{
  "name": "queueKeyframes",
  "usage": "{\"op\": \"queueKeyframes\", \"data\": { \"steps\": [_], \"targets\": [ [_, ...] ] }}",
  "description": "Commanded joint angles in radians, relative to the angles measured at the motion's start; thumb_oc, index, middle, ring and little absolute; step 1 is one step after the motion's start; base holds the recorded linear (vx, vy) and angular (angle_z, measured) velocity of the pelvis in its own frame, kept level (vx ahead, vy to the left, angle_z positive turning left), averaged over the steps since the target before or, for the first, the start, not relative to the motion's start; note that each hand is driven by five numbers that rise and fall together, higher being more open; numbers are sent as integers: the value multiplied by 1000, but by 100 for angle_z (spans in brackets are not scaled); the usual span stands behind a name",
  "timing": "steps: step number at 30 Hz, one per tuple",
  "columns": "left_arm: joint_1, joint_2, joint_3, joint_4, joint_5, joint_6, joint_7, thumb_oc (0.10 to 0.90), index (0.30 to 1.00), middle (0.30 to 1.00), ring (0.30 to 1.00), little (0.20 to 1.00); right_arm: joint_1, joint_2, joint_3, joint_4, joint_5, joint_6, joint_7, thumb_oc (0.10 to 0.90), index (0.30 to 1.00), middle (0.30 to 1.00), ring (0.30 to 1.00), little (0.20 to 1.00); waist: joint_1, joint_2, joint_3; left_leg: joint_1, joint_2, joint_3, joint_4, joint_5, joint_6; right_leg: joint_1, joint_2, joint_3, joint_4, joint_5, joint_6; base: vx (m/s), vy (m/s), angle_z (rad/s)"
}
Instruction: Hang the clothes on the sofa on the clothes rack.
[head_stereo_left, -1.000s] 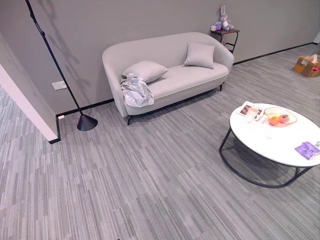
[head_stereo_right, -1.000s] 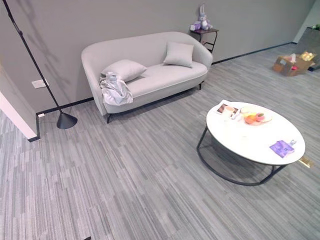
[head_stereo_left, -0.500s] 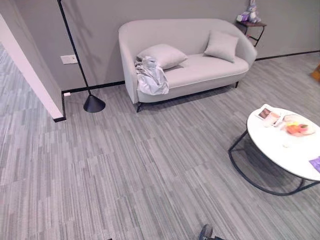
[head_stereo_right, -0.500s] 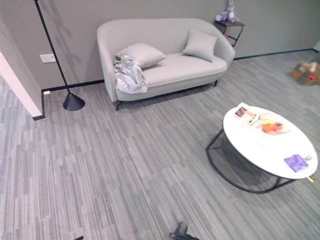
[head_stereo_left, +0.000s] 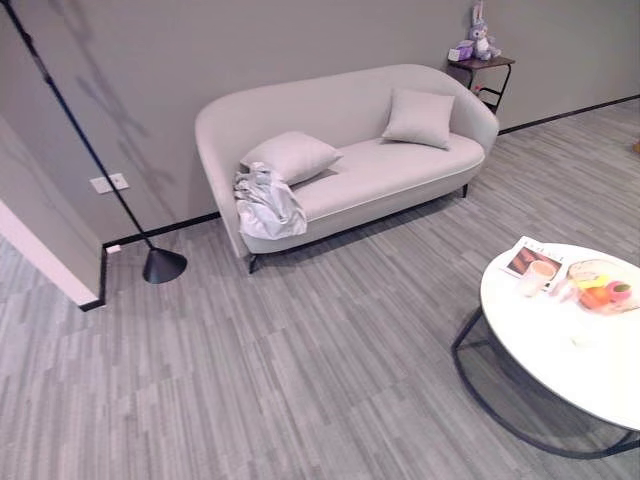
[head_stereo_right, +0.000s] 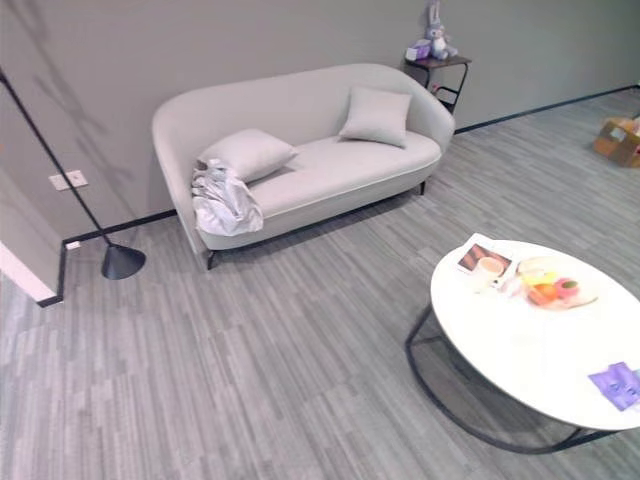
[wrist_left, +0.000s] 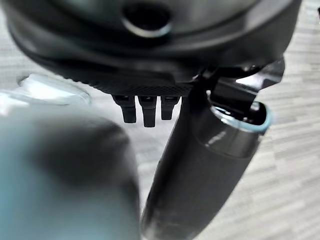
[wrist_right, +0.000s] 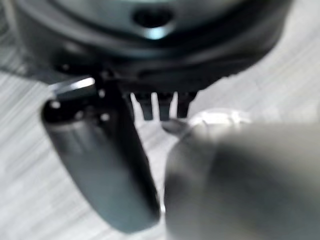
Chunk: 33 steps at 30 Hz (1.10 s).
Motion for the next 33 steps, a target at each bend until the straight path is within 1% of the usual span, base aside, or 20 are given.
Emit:
{"op": "queueKeyframes", "data": {
  "steps": [1,3,5,7,10,12,13,15,16,17,18,19,20,23,24,25,26,29,31,33],
  "targets": [
    [-80,4,-60,-23,-23,-29,23,800,900,900,900,900,-93,22,-25,37,-83,-22,-22,800,900,900,900,900,58,-27,103,-40,-54,80,-152,-111,109,-11,-102,59,-45,-22,134,247,-151,9],
    [-83,5,-54,-33,-39,-35,31,800,900,900,900,900,-99,23,-9,27,-77,-26,-18,800,900,900,900,900,78,-35,112,-121,-140,96,-209,-219,142,11,-96,86,-45,-49,138,295,-66,-9],
    [-82,4,-51,-27,-42,-37,39,800,900,900,900,900,-97,29,-5,21,-65,-28,-15,800,900,900,900,900,90,-32,109,-179,-199,149,-359,-235,173,41,-81,88,-45,-77,139,340,18,-40],
    [-73,5,-44,-12,-21,-33,38,800,900,900,900,900,-88,36,4,23,-81,-34,-16,800,900,900,900,900,112,-9,97,-214,-260,190,-543,-139,179,85,-26,101,-45,-115,135,390,66,-4],
    [-58,0,-23,12,-32,-27,38,800,900,900,900,900,-82,59,9,27,-98,-42,-32,800,900,900,900,900,152,6,102,-302,-279,237,-699,-30,153,161,38,133,-45,-177,115,408,62,1],
    [-45,-4,12,32,-61,-20,38,800,900,900,900,900,-79,77,16,28,-103,-42,-34,800,900,900,900,900,183,-6,105,-343,-284,225,-712,-10,154,207,63,159,-45,-200,98,496,64,-40],
    [-28,0,61,55,-101,-10,34,800,900,900,900,900,-67,93,29,16,-118,-42,-24,800,900,900,900,900,198,-36,98,-316,-292,218,-710,-20,166,257,73,169,-21,-237,98,616,119,-55],
    [-19,3,79,67,-113,-10,40,800,900,900,900,900,-63,100,37,11,-130,-43,-25,800,900,900,900,900,201,-47,91,-293,-299,223,-701,-5,186,277,73,171,4,-257,100,559,132,-44],
    [-31,18,83,63,-99,-16,64,800,900,900,900,900,-55,115,56,-9,-163,-42,-25,800,900,900,900,900,204,-95,70,-239,-316,230,-674,-31,213,272,39,150,149,-241,144,375,162,-9],
    [-31,19,84,62,-99,-16,65,800,900,900,900,900,-55,117,56,-10,-164,-42,-26,800,900,900,900,900,209,-90,69,-249,-305,244,-666,-22,221,264,44,147,150,-232,143,535,263,10],
    [-33,21,69,47,-74,-20,70,800,900,900,900,900,-50,118,65,-23,-178,-45,-23,800,900,900,900,900,202,-102,54,-211,-316,258,-683,-41,232,251,16,133,221,-198,173,373,312,12],
    [-46,36,38,18,-34,-29,68,800,900,900,900,900,-52,109,65,-48,-177,-48,-18,800,900,900,900,900,187,-111,43,-147,-346,269,-710,-81,259,201,-50,104,382,-104,229,524,399,6],
    [-55,47,27,9,-16,-30,72,800,900,900,900,900,-57,105,56,-48,-167,-48,-20,800,900,900,900,900,176,-113,43,-115,-363,266,-720,-102,272,180,-84,92,462,-45,253,474,389,-1],
    [-79,75,3,-11,-2,-28,88,800,900,900,900,900,-70,103,47,-74,-159,-50,-33,800,900,900,900,900,146,-112,51,-33,-387,235,-723,-160,301,125,-168,59,659,88,279,333,235,40],
    [-86,79,-1,-15,-3,-27,85,800,900,900,900,900,-73,103,47,-86,-160,-52,-36,800,900,900,900,900,138,-107,53,-15,-386,226,-723,-177,306,98,-184,54,708,66,269,199,122,62],
    [-86,79,0,-15,-3,-27,85,800,900,900,900,900,-73,103,47,-86,-160,-52,-36,800,900,900,900,900,138,-108,53,-16,-387,226,-723,-177,307,97,-186,54,711,64,269,237,73,72],
    [-104,78,-16,-21,-7,-33,90,800,900,900,900,900,-84,96,55,-108,-173,-57,-51,800,900,900,900,900,119,-101,66,15,-382,187,-723,-199,295,29,-179,54,683,-10,234,238,4,85],
    [-113,69,-37,-17,2,-40,91,800,900,900,900,900,-94,86,52,-137,-176,-61,-84,800,900,900,900,900,94,-89,83,40,-373,125,-723,-214,271,-24,-133,64,485,-111,180,249,-73,80],
    [-103,57,-41,9,0,-38,89,800,900,900,900,900,-100,76,42,-145,-164,-61,-95,800,900,900,900,900,74,-96,87,63,-378,73,-723,-241,259,-75,-115,146,270,-86,174,248,-133,99],
    [-97,53,-33,19,-4,-36,88,800,900,900,900,900,-101,72,39,-149,-165,-61,-101,800,900,900,900,900,68,-100,88,75,-380,49,-723,-255,253,-87,-112,181,173,-53,183,303,-131,90]
  ]
}}
